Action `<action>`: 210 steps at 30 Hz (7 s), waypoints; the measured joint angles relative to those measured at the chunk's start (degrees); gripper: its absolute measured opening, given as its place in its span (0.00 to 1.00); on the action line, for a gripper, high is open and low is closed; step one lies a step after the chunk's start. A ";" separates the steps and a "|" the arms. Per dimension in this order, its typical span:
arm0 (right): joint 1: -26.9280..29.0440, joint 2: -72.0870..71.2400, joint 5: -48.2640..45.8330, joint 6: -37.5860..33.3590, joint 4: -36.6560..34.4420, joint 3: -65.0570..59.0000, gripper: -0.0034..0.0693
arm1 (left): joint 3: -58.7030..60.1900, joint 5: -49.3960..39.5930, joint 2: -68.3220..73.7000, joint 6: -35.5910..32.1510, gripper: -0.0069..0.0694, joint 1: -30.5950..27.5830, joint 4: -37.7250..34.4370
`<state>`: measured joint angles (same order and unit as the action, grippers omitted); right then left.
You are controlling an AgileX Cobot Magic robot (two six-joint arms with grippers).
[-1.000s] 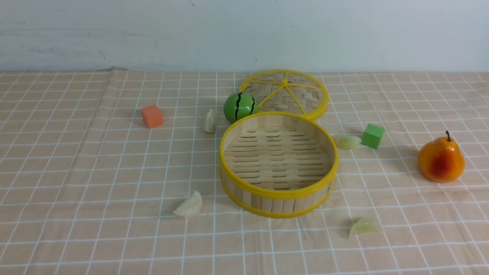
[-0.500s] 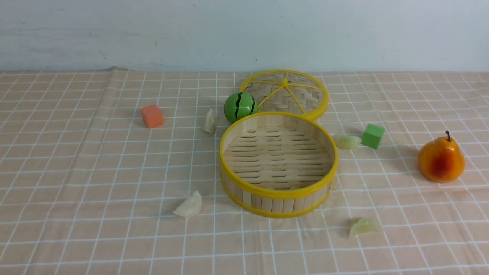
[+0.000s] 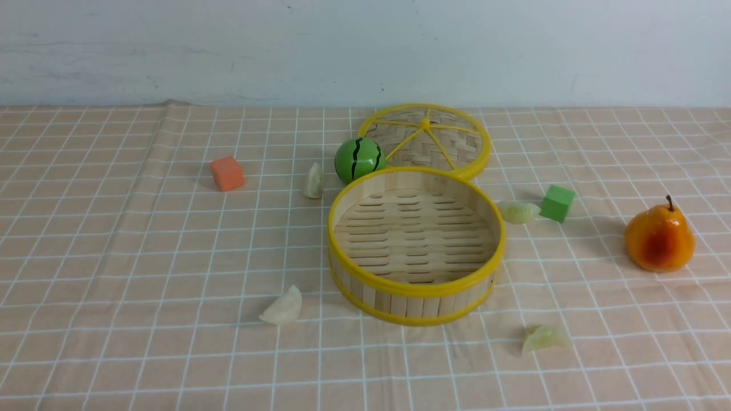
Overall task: Put the dumplings into the steamer on the table with the brown tablecloth.
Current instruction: 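Reach for and grasp a dumpling on the table with the left gripper, then place the dumpling into the bamboo steamer basket with the left gripper, then reach for and grasp a dumpling on the table with the left gripper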
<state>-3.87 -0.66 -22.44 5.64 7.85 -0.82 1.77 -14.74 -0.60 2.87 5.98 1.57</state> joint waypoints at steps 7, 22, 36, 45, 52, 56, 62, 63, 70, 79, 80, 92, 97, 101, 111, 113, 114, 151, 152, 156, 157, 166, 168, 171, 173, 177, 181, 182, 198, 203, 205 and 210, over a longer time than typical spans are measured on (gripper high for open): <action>0.00 0.00 7.82 0.00 15.77 -0.69 0.38 | 0.05 17.98 0.00 -0.05 0.40 0.00 2.69; 0.00 0.00 43.08 0.00 53.40 -0.69 0.38 | 0.05 42.02 0.00 13.85 0.40 0.00 4.90; 0.00 0.00 48.10 -0.35 43.21 -0.69 0.38 | 0.05 43.46 0.00 32.83 0.40 0.00 5.12; 0.00 0.00 49.68 19.69 3.41 -0.69 0.38 | 0.05 41.45 0.00 33.01 0.40 0.00 5.07; 0.00 0.00 39.36 18.06 -32.26 -0.69 0.38 | 0.05 41.33 0.00 35.49 0.40 0.00 5.07; 0.00 0.00 39.48 17.50 -42.14 -0.69 0.38 | 0.05 40.09 0.00 35.87 0.40 0.00 5.00; 0.00 0.00 40.50 15.23 -47.99 -0.69 0.38 | 0.05 36.84 0.00 37.79 0.37 0.00 0.68; 0.00 0.00 40.50 13.52 -47.76 -0.69 0.37 | 0.05 36.52 0.00 39.41 0.34 0.00 -0.67; 0.00 0.00 34.73 7.41 -41.70 1.86 0.21 | -2.59 32.02 0.00 42.68 0.16 0.00 0.72; 0.00 9.37 29.00 -21.05 -27.56 14.31 0.03 | -25.96 9.99 15.91 39.40 0.07 0.00 17.08; 0.00 11.64 27.77 -23.29 -27.31 15.35 0.03 | -27.71 8.02 19.09 39.34 0.07 0.00 18.03; 0.00 48.14 -2.43 -26.59 -26.83 27.79 0.04 | -35.94 -5.04 42.11 31.14 0.07 0.00 0.79; 0.00 58.00 -10.67 -24.48 -33.52 37.22 0.04 | -42.51 -23.80 50.47 15.08 0.07 0.00 -11.72; 0.00 62.20 -11.86 -27.92 -40.02 40.16 0.04 | -48.07 -34.69 59.09 5.88 0.07 0.00 -21.06; -4.17 69.74 -16.77 -47.90 -55.66 40.27 0.04 | -66.18 -38.91 81.11 -18.09 0.07 1.97 -48.40; -4.99 70.29 -18.10 -51.93 -57.73 40.27 0.04 | -71.49 -38.57 85.44 -20.79 0.07 4.47 -48.17; -5.13 70.37 -18.79 -54.13 -58.57 40.27 0.05 | -74.04 -38.22 87.26 -21.07 0.07 5.60 -46.64; -5.40 70.50 -18.02 -62.67 -62.56 40.47 0.06 | -125.92 -16.75 144.16 13.00 0.55 13.56 10.70; -5.40 70.56 -17.91 -62.67 -62.56 40.47 0.07 | -125.92 -16.67 144.24 13.64 0.46 13.43 10.72; -5.40 71.79 -17.79 -62.62 -62.56 40.47 0.07 | -126.28 -18.67 144.11 15.92 0.40 13.04 11.03; -5.40 72.00 -17.79 -62.62 -62.56 40.47 0.07 | -126.28 -19.25 143.89 16.05 0.40 12.96 11.22; -5.40 72.65 -17.79 -62.62 -62.82 40.47 0.08 | -126.22 -31.23 132.48 14.85 0.40 12.74 8.24; -5.40 72.65 -17.79 -62.62 -62.82 40.47 0.08 | -126.40 -36.49 128.48 14.32 0.40 13.06 3.81; -5.40 72.73 -18.07 -62.62 -62.88 40.47 0.08 | -126.70 -45.37 125.55 10.64 0.40 13.92 -3.35; -5.40 72.72 -18.66 -62.62 -63.29 40.47 0.08 | -126.77 -50.86 125.22 6.81 0.40 15.52 -8.92; -5.40 72.72 -19.70 -62.62 -65.49 40.47 0.08 | -126.77 -50.13 128.05 3.82 0.40 19.71 -12.74; -5.40 72.72 -21.07 -62.62 -67.06 40.57 0.09 | -126.77 -43.47 131.29 5.23 0.40 22.62 -8.68; -5.40 72.72 -21.32 -62.62 -67.30 40.57 0.09 | -126.77 -41.42 132.30 6.80 0.40 23.18 -6.49; -5.40 72.72 -22.81 -62.62 -67.57 40.64 0.09 | -126.33 -40.63 135.10 16.37 0.66 24.48 2.14; -5.40 72.72 -23.05 -62.67 -67.64 40.64 0.09 | -126.22 -48.48 123.22 13.13 0.59 25.50 6.25; -5.40 72.72 -23.45 -62.67 -67.70 40.64 0.09 | -126.33 -51.93 117.89 11.02 0.56 25.43 7.48; -5.40 72.72 -23.73 -62.67 -67.70 40.64 0.09 | -124.28 -56.27 108.51 8.97 0.50 25.15 8.33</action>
<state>-9.27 72.06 -46.17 -57.03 -59.85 39.82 -122.52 -71.00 107.91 11.85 31.13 9.90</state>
